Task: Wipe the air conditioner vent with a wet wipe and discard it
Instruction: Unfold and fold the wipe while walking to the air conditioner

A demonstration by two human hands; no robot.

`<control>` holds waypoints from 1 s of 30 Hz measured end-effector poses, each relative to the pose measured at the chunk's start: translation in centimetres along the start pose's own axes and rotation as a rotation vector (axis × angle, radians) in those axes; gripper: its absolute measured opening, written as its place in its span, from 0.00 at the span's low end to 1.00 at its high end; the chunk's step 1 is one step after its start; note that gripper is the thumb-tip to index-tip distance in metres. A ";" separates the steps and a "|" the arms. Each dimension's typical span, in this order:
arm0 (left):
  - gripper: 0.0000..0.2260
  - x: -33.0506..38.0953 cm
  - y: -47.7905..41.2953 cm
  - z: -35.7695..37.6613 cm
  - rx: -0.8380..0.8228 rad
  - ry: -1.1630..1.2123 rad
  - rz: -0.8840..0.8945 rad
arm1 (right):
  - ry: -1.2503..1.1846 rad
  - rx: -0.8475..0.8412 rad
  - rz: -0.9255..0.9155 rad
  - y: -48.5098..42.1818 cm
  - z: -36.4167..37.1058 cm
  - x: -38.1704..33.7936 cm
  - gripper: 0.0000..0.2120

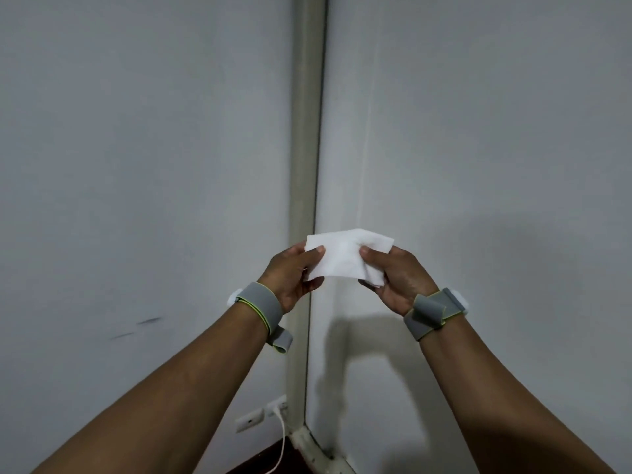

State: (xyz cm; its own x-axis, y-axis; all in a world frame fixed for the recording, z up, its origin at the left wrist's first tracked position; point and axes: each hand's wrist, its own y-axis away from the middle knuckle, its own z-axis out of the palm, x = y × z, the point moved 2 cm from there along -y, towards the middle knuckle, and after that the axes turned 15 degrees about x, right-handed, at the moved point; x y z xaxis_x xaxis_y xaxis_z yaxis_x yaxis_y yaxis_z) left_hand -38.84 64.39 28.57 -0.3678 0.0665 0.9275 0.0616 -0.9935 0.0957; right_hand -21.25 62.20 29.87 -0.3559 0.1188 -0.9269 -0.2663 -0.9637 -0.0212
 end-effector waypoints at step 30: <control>0.13 15.3 -10.6 -22.0 -0.090 -0.099 0.166 | 0.505 -0.013 -0.383 -4.2 31.3 4.5 0.20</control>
State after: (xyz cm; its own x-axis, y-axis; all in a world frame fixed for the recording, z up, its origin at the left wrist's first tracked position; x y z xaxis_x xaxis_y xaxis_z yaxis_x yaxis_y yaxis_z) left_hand -65.57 73.89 33.82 -0.2664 -0.0945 0.9592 0.0293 -0.9955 -0.0900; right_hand -49.81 74.29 37.53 0.2297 0.3312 -0.9152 -0.2787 -0.8786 -0.3879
